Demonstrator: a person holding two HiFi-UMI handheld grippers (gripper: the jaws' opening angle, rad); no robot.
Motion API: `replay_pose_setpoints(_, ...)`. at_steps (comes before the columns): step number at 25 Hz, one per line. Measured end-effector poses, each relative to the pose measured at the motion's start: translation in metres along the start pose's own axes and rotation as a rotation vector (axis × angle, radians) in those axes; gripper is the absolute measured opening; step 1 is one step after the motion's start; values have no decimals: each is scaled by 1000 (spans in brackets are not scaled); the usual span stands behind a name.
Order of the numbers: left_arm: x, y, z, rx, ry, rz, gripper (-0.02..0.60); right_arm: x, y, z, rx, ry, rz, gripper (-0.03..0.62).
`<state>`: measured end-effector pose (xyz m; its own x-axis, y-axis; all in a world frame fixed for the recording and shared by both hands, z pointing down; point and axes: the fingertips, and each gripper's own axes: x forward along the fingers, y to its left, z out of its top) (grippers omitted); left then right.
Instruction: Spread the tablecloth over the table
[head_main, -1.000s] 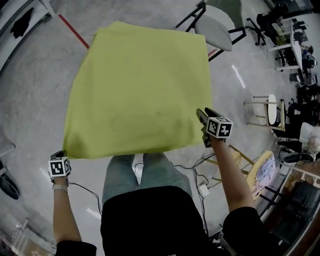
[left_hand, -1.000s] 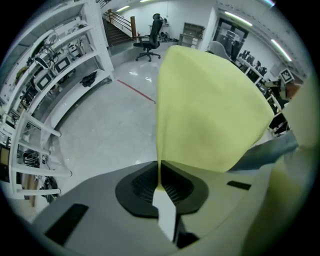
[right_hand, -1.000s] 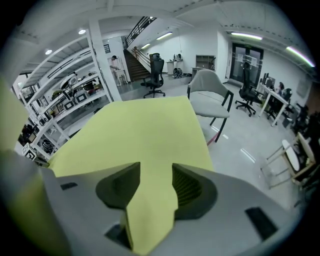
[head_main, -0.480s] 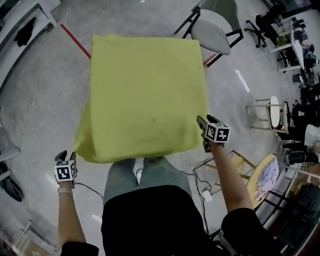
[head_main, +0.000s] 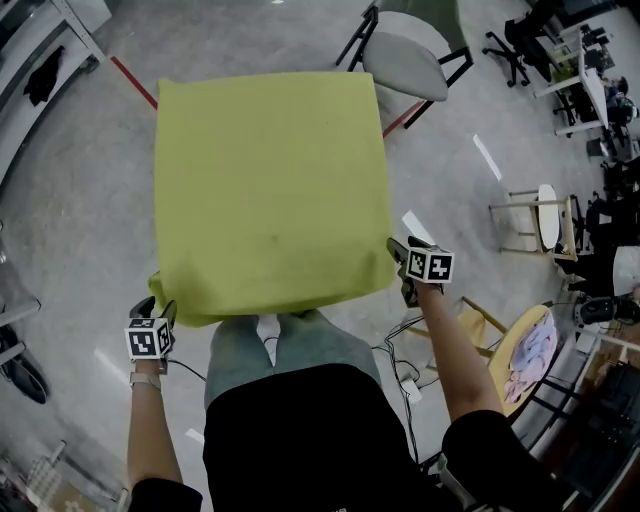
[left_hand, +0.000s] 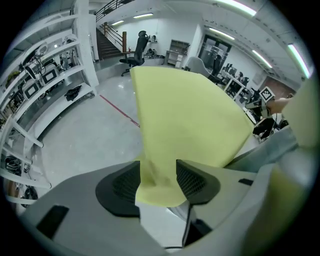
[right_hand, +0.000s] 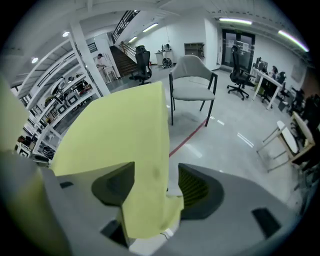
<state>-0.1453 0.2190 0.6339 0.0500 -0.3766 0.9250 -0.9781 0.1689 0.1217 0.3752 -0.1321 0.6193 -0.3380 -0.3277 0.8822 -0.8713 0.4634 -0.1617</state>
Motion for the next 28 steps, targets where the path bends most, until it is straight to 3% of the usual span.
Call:
replay_pose_setpoints(9,29,-80,3,56,43,-48,222,23,5,-56,17,171,160,260)
replay_pose_setpoints(17,33,-99,4,100,83,-31,239,11,0,-58,38,125,235,62)
replay_pose_setpoints(21,39,-119,7,142,95,-44,239,3,-9,-52,-30,92,191,15)
replay_pose_setpoints(28,46,-167,16,193,102,-125,239,-10,-61,-52,-17,78,79,14)
